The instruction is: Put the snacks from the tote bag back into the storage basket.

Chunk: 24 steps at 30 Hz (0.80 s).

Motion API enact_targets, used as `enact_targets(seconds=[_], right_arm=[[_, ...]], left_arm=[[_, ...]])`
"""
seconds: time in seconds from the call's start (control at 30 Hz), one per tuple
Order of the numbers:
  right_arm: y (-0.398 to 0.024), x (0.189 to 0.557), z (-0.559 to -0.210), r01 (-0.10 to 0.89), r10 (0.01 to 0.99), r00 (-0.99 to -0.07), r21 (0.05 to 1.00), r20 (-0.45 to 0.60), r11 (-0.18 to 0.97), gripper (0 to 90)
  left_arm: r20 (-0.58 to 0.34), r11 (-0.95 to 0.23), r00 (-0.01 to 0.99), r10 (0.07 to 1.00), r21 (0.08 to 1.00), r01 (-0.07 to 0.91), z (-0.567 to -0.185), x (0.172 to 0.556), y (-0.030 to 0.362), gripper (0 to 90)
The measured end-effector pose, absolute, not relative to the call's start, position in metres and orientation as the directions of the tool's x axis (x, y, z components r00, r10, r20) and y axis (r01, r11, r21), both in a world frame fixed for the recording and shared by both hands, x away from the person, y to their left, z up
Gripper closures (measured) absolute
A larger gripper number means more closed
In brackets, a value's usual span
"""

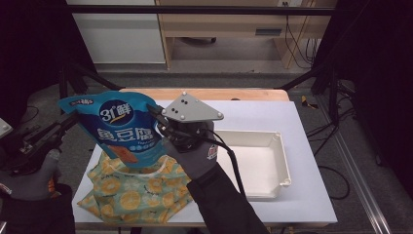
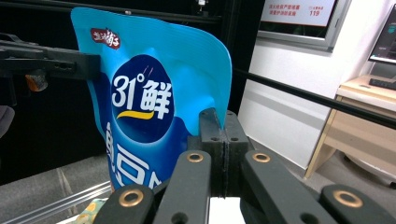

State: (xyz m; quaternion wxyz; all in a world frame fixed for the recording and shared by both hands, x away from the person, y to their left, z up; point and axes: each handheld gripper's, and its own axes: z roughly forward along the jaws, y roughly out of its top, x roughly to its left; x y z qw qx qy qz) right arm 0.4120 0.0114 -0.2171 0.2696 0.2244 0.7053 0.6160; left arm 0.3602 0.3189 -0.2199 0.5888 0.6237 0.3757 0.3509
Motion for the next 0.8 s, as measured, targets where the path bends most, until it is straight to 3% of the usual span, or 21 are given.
enact_targets(seconds=[0.8], right_arm=[[-0.022,0.406,-0.205,-0.04,0.681,-0.722,0.989,-0.127,0.141,90.0]], left_arm=[[0.011,-0.031,0.513,0.858,0.999,0.031,-0.21,0.364,0.287,90.0]])
